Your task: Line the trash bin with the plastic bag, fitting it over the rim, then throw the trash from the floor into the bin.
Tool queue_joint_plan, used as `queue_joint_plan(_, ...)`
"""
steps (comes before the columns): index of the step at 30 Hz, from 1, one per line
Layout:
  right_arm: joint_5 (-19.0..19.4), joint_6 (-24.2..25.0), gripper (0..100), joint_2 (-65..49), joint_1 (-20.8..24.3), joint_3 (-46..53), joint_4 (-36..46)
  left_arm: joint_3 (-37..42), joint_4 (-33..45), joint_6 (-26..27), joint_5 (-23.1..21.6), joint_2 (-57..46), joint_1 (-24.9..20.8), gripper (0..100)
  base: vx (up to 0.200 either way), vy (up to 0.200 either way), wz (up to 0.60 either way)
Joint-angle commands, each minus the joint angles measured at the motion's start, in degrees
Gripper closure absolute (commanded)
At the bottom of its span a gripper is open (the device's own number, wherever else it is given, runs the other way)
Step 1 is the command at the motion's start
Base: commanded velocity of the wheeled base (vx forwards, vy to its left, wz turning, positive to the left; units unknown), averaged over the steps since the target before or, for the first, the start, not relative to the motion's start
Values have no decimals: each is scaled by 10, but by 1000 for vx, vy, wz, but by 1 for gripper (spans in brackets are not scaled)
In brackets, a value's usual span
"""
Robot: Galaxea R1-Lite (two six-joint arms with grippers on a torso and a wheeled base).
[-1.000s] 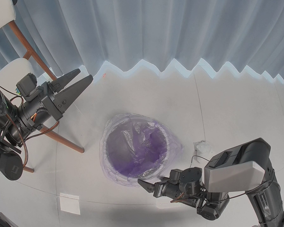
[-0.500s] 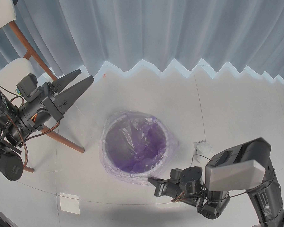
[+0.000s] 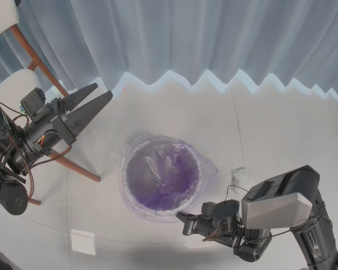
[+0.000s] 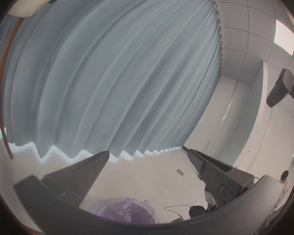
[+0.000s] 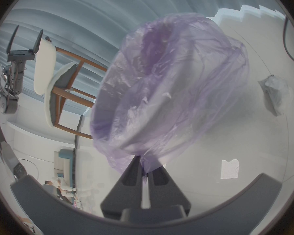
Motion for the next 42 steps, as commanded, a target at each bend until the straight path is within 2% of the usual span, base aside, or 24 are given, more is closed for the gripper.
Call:
queue_joint_plan(1,-2,-16,100,41,-15,-19,-11,8,0,3,0,1,-6,0,0,0,0)
queue_joint_plan(5,-7,-40,100,55,-21,-43,-11,13,0,14,2,1,-16,0,0,0,0)
queue_joint_plan(13,-9,-37,100,57,-28,-46,-9,13,0,14,3,1,-16,0,0,0,0)
queue_joint_plan(14,-9,-37,0,56,-28,-46,-7,13,0,14,2,1,-16,0,0,0,0)
queue_joint_plan(21,-10,-30,0,49,-25,-38,-11,8,0,15,3,0,-14,0,0,0,0)
queue_joint_plan(24,1,25,0,-29,-15,28,-10,6,-1,16,4,-3,-9,0,0,0,0)
queue_joint_plan(26,31,55,0,-69,1,77,-10,9,-1,15,5,-6,-8,0,0,0,0)
queue_joint_plan(29,63,55,0,-122,16,177,-11,9,-1,15,5,-14,-8,0,0,0,0)
queue_joint_plan(32,70,54,0,-173,35,254,-11,8,-1,14,5,-17,-7,0,0,0,0)
queue_joint_plan(38,70,62,0,-290,26,350,-10,0,0,8,15,-16,-8,0,0,0,0)
queue_joint_plan(41,66,72,0,-323,18,350,-2,-5,0,8,21,-14,-8,0,0,0,0)
queue_joint_plan(42,64,86,0,-358,2,350,13,-1,0,8,22,-16,-8,0,0,0,0)
